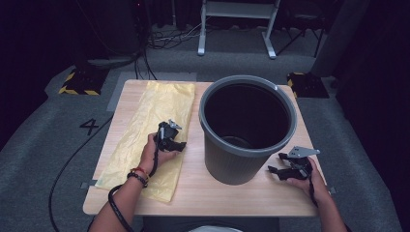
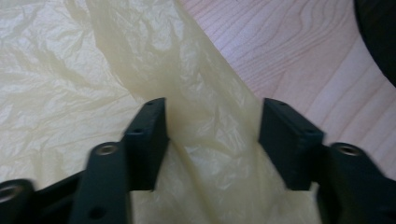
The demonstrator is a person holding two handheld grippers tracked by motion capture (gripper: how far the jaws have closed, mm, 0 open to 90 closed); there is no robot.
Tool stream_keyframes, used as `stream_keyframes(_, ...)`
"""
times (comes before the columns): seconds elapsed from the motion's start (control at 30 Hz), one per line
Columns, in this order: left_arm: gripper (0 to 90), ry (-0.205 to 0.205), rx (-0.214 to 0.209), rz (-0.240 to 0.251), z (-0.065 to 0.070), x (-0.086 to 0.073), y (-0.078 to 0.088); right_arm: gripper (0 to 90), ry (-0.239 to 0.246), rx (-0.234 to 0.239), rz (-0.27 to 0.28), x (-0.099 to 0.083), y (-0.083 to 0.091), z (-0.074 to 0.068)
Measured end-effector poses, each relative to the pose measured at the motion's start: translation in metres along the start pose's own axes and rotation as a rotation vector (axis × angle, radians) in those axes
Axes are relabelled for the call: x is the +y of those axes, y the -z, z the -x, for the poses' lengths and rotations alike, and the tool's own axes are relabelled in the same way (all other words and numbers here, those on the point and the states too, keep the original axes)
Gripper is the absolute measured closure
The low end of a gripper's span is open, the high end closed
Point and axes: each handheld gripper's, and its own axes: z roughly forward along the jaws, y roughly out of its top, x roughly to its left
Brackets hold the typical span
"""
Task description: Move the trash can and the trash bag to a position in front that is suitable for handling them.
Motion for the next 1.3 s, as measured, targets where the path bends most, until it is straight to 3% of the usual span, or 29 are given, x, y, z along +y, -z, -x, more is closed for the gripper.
stream_keyframes(0.1,71.9,-0.018,-0.016,-0.004,0.0,-0.003,0.004,23.1,-0.002,0.002,-0.001,0.0,0.0,0.0)
stream_keyframes(0.17,79.4,-0.038,-0.036,-0.02,0.0,-0.006,0.008,23.1,-0.002,0.002,-0.001,0.0,0.0,0.0)
stream_keyframes(0.37,86.9,-0.064,-0.085,0.01,0.003,-0.025,0.019,23.1,-0.005,0.004,-0.002,0.0,0.0,0.001)
stream_keyframes(0.47,88.0,-0.05,-0.137,0.027,0.001,-0.036,0.024,23.1,-0.005,0.004,-0.002,0.0,0.0,0.001)
stream_keyframes(0.63,88.1,-0.065,-0.167,0.071,-0.001,-0.048,0.029,22.9,-0.004,0.006,-0.003,0.0,0.0,0.001)
stream_keyframes(0.83,88.1,-0.101,-0.181,0.085,-0.003,-0.05,0.029,22.1,0.0,0.012,-0.003,0.001,-0.001,0.002)
stream_keyframes(1.13,88.3,-0.104,-0.176,0.104,-0.003,-0.053,0.028,21.9,0.001,0.015,-0.003,0.001,-0.001,0.002)
stream_keyframes(1.3,88.4,-0.096,-0.195,0.115,-0.005,-0.054,0.028,21.9,0.002,0.016,-0.003,0.001,-0.001,0.002)
